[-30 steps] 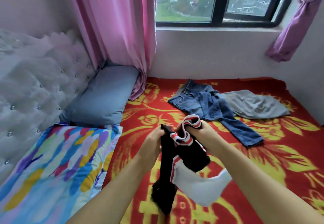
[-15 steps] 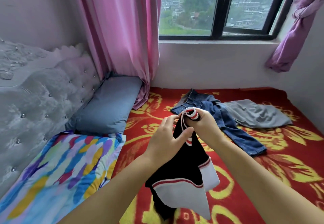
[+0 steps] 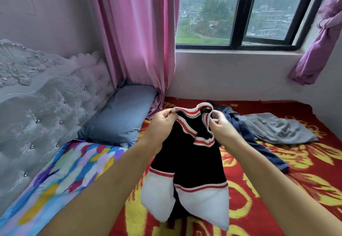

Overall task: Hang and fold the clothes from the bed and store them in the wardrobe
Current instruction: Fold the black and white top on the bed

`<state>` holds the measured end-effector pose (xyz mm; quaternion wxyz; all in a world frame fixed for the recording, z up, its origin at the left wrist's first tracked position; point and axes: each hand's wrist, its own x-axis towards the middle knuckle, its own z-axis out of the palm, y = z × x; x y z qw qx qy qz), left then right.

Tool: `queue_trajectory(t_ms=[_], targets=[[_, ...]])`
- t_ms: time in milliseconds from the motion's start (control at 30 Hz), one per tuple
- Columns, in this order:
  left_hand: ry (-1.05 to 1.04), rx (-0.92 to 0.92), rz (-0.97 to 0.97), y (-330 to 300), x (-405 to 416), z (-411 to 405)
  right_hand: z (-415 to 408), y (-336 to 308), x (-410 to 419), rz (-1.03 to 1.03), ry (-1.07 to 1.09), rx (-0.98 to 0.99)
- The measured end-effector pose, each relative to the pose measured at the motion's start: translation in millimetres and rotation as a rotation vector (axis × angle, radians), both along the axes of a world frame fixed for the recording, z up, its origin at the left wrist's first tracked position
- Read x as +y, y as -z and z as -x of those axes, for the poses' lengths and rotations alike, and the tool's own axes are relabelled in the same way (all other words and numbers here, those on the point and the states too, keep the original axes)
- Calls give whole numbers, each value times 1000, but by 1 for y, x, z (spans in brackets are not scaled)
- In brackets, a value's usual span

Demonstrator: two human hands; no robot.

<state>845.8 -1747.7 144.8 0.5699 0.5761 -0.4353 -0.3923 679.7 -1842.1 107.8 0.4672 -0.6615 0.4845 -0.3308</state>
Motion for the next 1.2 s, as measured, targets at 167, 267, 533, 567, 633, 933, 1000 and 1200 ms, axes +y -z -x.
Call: queue_trajectory(t_ms=[167,267,533,567,633,933,1000,1200], targets=[[-19,112,32,-21,0,-15,-8,5,34,-339,-332,-350],[-22,173,49,-35,-1,-26,-4,4,43,-197,-550,-121],[-40,104,77,-55,1,-53,-9,30,27,110,-355,440],[-30,83,77,-57,3,-64,-2,28,18,58,-260,356],[51,-8,21,-63,11,-91,18,13,-4,-8,-54,83],[368,-320,-291,-80,36,-169,93,-121,-32,-126,-914,46],[329,-252,-260,-81,32,-178,94,-135,-35,-99,-893,19],[54,-88,-319,-57,9,-127,45,-99,-53,129,-114,433]])
